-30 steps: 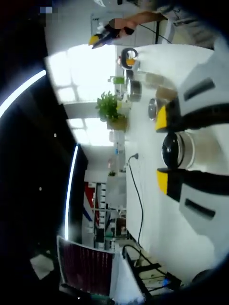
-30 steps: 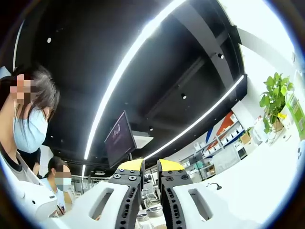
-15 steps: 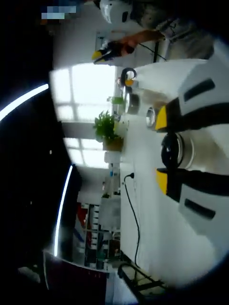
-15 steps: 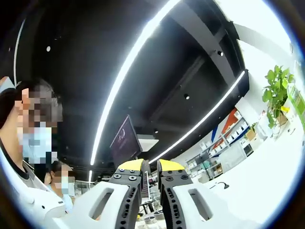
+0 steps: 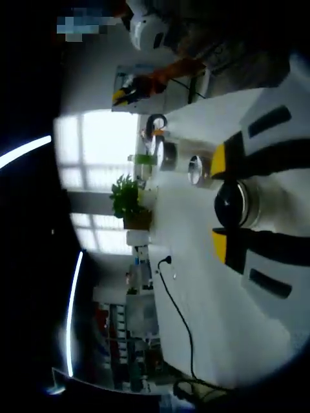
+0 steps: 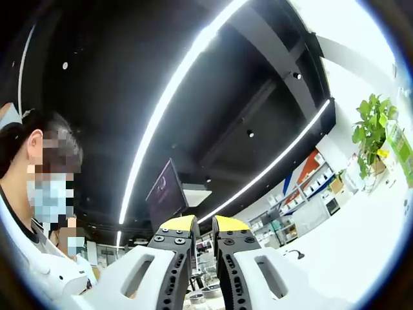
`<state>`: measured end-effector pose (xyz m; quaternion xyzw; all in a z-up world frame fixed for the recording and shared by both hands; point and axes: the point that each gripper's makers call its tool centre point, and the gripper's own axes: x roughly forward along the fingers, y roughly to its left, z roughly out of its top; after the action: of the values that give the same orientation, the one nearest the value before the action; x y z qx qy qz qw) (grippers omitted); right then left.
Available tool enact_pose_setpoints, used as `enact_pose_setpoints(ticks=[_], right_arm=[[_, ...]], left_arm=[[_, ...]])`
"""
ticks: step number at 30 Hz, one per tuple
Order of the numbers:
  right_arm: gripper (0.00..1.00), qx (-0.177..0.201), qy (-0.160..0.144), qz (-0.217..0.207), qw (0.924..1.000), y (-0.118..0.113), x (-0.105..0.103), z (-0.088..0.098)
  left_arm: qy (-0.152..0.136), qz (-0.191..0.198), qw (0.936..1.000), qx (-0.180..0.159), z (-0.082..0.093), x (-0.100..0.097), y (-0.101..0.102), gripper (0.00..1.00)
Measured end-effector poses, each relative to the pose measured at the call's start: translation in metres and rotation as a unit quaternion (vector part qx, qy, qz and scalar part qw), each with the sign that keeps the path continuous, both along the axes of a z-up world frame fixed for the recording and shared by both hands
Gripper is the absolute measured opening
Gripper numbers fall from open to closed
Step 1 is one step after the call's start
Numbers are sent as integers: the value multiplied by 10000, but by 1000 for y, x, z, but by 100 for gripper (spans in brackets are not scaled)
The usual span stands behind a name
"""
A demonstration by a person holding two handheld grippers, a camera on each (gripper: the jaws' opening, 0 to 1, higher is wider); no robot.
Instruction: Rotate the seasoning bottle until the label or dispensing opening points toward the visible target arrow and the bottle remains upright within the marked orientation range
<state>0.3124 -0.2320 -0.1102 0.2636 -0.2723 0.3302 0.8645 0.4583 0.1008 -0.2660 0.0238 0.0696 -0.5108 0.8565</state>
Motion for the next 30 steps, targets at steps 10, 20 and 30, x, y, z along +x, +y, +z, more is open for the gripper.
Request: enact_pose_setpoints(ticks=[10, 20, 30], right_arm=[[8, -73, -23, -62, 10000, -2, -1, 0], [8, -53, -7, -62, 10000, -6, 0, -2], [9, -156, -65, -182, 9997, -6, 2, -1]], left_arm=[[-154, -559, 9983, 27, -2, -2, -1, 31], [30, -758, 9971, -96, -3, -2, -2, 32], [-523, 381, 9944, -832, 25, -12, 32, 41]])
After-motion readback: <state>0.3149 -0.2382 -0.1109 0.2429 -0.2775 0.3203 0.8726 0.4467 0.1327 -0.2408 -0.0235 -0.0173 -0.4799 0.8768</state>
